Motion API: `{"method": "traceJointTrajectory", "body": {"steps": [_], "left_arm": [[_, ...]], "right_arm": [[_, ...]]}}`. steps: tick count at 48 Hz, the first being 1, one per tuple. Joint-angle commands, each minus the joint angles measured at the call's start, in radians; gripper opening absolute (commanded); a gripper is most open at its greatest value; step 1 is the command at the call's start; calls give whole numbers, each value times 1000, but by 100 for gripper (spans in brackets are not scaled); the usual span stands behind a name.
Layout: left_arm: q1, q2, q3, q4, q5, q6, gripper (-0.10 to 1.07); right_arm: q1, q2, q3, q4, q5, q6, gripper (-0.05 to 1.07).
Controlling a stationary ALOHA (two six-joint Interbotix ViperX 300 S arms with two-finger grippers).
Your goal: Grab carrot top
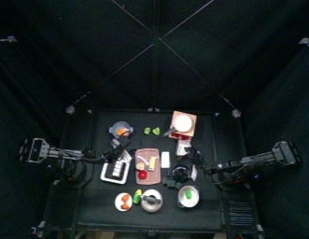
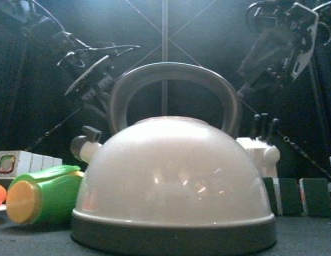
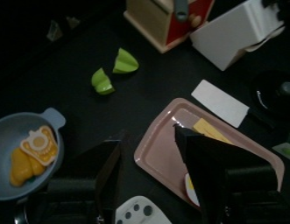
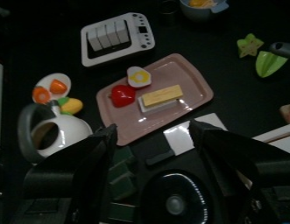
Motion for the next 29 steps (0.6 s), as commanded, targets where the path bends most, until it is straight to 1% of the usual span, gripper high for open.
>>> {"method": "traceJointTrajectory", "body": {"steps": [1, 8, 12, 17, 20, 23, 29], "left_arm": [[-6, -52, 9, 43, -49, 0, 83], [-35, -117, 71, 81, -156, 3, 83], [-52, -141, 109, 101, -233, 6, 83], [-92, -158, 144, 112, -336, 8, 83], [-126, -163, 163, 115, -382, 8, 83], [-173, -167, 181, 117, -411, 9, 83], [-276, -169, 207, 114, -410, 9, 83]], "right_arm": [[2, -3, -54, 97, -17, 2, 96], [2, 0, -80, 207, -46, 3, 96], [3, 12, -83, 249, -63, 5, 96], [2, 38, -84, 281, -87, 5, 96], [0, 64, -87, 293, -101, 5, 96], [-3, 86, -94, 299, -110, 5, 96], [-5, 124, -117, 311, -124, 9, 96]]}}
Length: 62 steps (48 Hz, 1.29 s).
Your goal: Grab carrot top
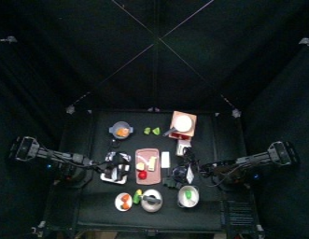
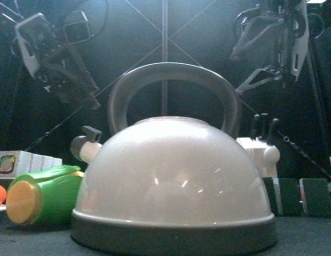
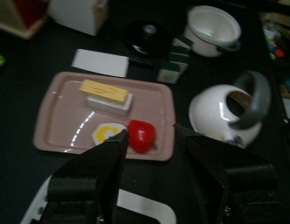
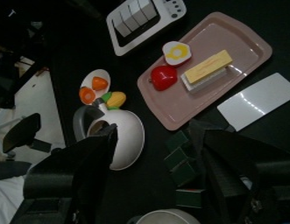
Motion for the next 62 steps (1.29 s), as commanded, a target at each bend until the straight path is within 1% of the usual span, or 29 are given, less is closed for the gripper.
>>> {"method": "traceJointTrajectory", "body": {"steps": [1, 5, 6, 9, 12, 15, 16, 20, 25, 28, 32, 37, 44, 46, 53, 57, 62], "left_arm": [[-84, -9, 5, 0, -3, 0, 83], [-141, -18, 11, -14, 17, -2, 83], [-166, -20, 14, -29, 31, -2, 83], [-213, -25, 15, -78, 74, -2, 83], [-256, -23, 14, -143, 143, 0, 83], [-298, -20, 12, -209, 235, 2, 83], [-322, -20, 11, -239, 279, 3, 83], [-407, -17, 9, -301, 385, 17, 83], [-474, -5, -15, -354, 436, 41, 83], [-499, 26, -43, -388, 454, 49, 83], [-508, 83, -84, -434, 482, 54, 83], [-534, 158, -146, -488, 537, 63, 83], [-607, 256, -241, -577, 676, 64, 83], [-621, 285, -272, -606, 729, 49, 83], [-629, 390, -357, -669, 827, -8, 83], [-624, 445, -400, -667, 848, -32, 83], [-617, 495, -449, -669, 850, -57, 83]], "right_arm": [[-2, 17, -44, 11, -14, 2, 96], [0, 35, -67, 23, -15, 2, 96], [0, 38, -72, 25, -15, 2, 96], [0, 44, -81, 25, -15, 0, 96], [2, 46, -87, 25, -15, 0, 96], [0, 46, -92, 23, -15, 0, 96], [-2, 46, -92, 23, -15, 0, 96], [-3, 48, -94, 23, -15, 0, 96], [-3, 52, -89, 26, -15, 2, 96], [-3, 57, -91, 26, -15, 2, 96], [-3, 58, -91, 26, -15, 2, 96], [-3, 63, -92, 26, -15, 2, 96], [-3, 83, -103, 26, -20, 0, 96], [-3, 89, -109, 23, -25, 0, 96], [-2, 110, -121, 14, -48, -2, 96], [2, 117, -120, 14, -58, 0, 96], [5, 124, -123, 18, -63, 0, 96]]}}
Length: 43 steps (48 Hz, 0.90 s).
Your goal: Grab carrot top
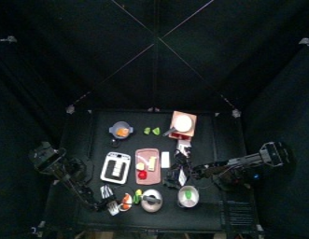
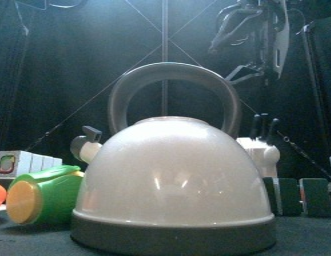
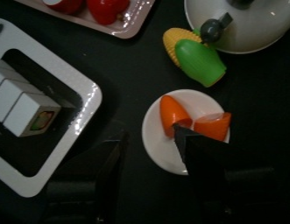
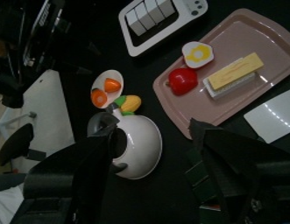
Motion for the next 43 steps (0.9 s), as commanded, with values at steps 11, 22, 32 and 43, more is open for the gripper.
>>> {"method": "traceJointTrajectory", "body": {"steps": [11, 22, 32, 43], "left_arm": [[15, 86, -109, -55, 3, -38, 82], [12, 84, -129, -124, 3, -43, 82], [-23, 97, -127, -40, -43, -37, 82], [-54, 123, -94, 5, -115, -37, 82]], "right_arm": [[14, 9, -28, -2, -11, 0, 96], [23, 32, -28, -3, -11, -2, 96], [17, 51, -34, -2, -11, 0, 96], [25, 75, -54, -5, -11, -6, 96]]}}
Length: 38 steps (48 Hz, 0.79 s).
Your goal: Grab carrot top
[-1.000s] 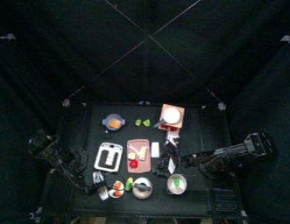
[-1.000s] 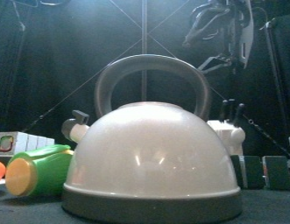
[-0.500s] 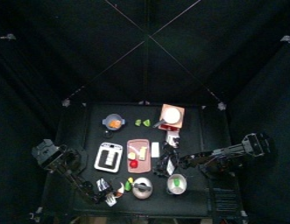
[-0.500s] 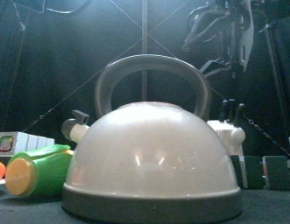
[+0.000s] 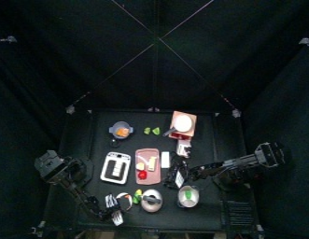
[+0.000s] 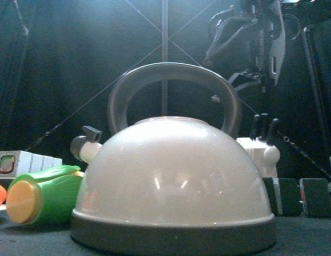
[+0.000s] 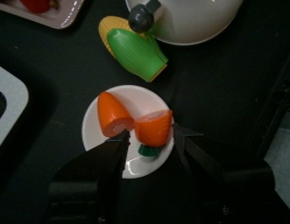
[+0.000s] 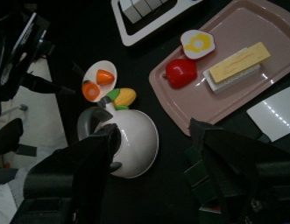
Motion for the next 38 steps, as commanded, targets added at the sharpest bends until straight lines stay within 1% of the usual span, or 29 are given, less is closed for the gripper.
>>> {"method": "traceJointTrajectory", "body": {"steps": [1, 12, 29, 38], "left_arm": [[-15, -6, 5, 14, -9, 0, 82], [-17, 20, 35, 38, -12, 0, 82], [-6, 49, 29, 80, -66, -2, 82], [5, 64, 25, 123, -77, -3, 82]], "right_arm": [[3, -5, -29, -2, -5, -5, 96], [0, 12, -31, -3, -5, 0, 96], [-2, 28, -35, -2, -5, 0, 96], [0, 38, -35, -2, -5, 0, 96]]}}
